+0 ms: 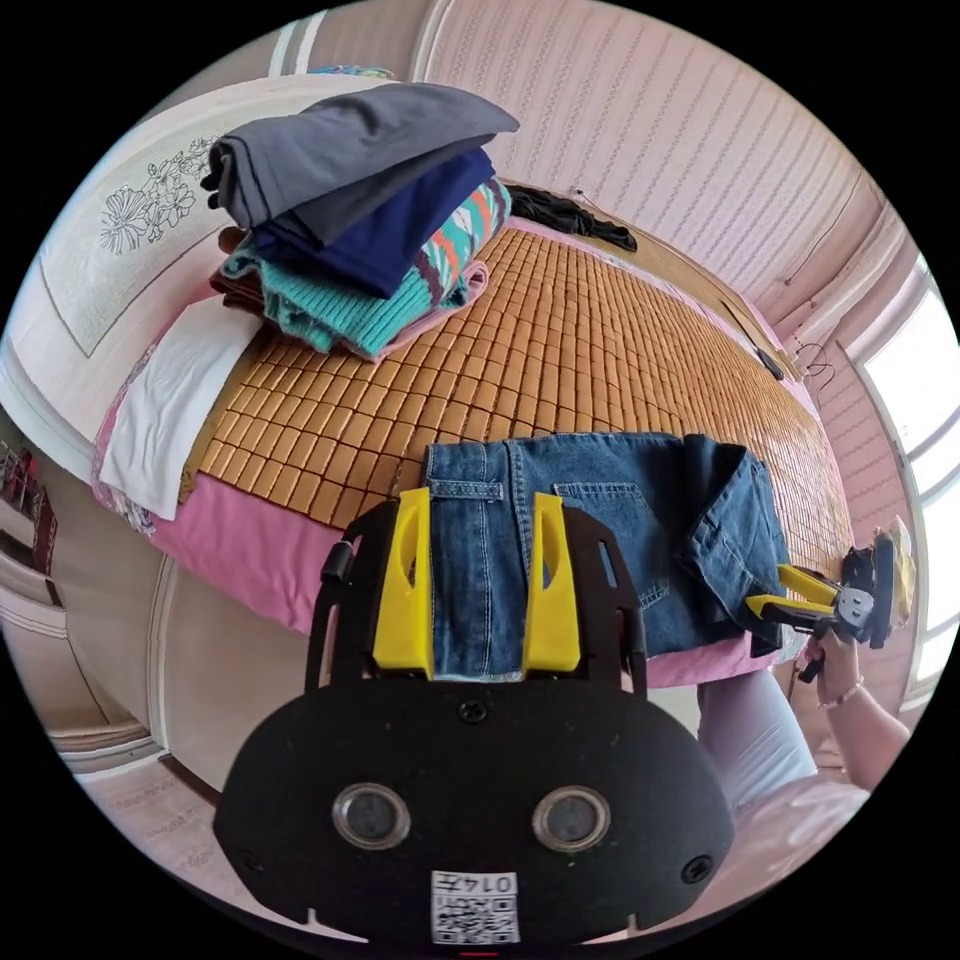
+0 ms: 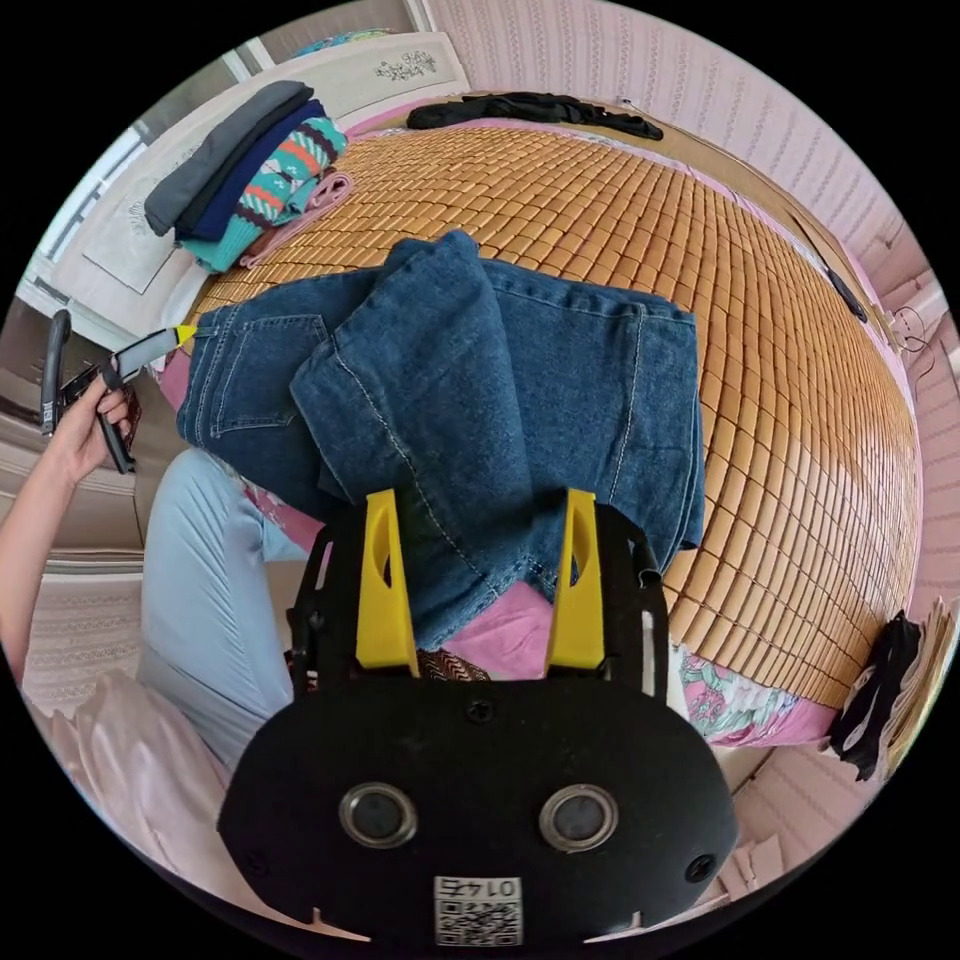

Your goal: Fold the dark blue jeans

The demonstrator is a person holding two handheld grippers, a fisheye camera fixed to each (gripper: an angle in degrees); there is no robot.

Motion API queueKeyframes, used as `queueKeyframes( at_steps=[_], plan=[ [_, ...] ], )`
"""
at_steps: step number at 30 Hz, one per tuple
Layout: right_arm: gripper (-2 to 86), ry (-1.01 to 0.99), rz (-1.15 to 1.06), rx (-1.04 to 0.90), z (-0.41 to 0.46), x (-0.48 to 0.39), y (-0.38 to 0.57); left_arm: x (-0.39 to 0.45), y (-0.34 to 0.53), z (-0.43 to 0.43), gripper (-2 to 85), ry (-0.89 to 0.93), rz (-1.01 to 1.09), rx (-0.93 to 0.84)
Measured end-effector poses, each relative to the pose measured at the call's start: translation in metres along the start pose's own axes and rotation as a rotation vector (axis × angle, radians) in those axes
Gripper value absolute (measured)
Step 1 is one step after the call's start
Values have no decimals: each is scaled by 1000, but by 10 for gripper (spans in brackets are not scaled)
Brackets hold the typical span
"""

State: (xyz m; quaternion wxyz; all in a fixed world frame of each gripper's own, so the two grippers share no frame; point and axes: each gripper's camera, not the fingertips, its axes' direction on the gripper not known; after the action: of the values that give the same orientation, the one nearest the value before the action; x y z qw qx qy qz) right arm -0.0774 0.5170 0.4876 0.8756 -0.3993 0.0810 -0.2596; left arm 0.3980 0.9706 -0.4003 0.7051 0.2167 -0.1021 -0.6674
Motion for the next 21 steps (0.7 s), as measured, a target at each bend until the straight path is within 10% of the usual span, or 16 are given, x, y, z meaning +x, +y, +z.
queueKeyframes(
  at_steps=[16,21],
  plan=[
    [52,-244,35,109,-115,57,13,-19,1,6,30,167,100,-43],
    [61,39,205,257,-213,131,79,-24,46,-59,25,294,225,74]
  ],
)
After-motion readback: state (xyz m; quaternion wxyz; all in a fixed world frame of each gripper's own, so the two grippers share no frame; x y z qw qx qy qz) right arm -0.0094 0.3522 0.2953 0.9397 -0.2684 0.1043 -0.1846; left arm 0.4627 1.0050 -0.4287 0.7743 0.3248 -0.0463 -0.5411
